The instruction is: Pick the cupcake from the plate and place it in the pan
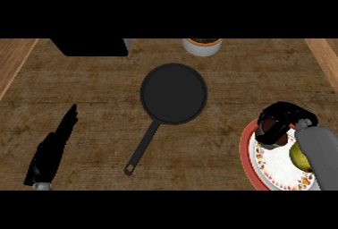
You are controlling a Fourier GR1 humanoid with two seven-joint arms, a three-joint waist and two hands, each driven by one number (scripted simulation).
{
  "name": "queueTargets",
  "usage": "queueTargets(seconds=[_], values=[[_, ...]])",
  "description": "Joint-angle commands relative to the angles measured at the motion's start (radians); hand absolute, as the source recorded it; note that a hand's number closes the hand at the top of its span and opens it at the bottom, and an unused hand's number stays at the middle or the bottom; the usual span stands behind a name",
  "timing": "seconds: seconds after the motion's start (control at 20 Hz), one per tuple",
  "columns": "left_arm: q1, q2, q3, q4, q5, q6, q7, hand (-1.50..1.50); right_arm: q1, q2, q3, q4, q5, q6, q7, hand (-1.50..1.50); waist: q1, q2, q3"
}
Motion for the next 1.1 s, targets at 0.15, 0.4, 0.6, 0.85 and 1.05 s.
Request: queueTargets(seconds=[0.15,0.4,0.6,0.85,1.05], values=[[0.042,0.006,0.019,-0.016,0.013,-0.023,-0.027,0.0,0.182,0.089,0.074,-0.251,0.137,-0.219,0.157,1.5,-0.014,-0.007,0.0],[0.012,0.009,0.047,0.024,-0.001,0.0,-0.03,0.0,0.286,0.084,0.181,-0.428,0.338,-0.377,0.233,1.5,-0.02,-0.005,0.0],[-0.002,0.003,0.03,0.01,-0.002,-0.009,-0.015,0.0,0.283,0.082,0.23,-0.531,0.518,-0.572,0.248,1.5,-0.019,-0.007,0.001],[-0.028,0.011,0.043,0.019,0.019,-0.028,0.0,0.0,0.197,-0.011,0.257,-0.68,0.67,-0.689,0.157,1.5,-0.016,-0.007,0.001],[-0.003,0.0,0.019,-0.008,-0.016,-0.018,0.003,0.0,0.122,0.036,0.307,-0.722,0.734,-0.643,0.195,1.5,0.001,-0.001,0.001]])
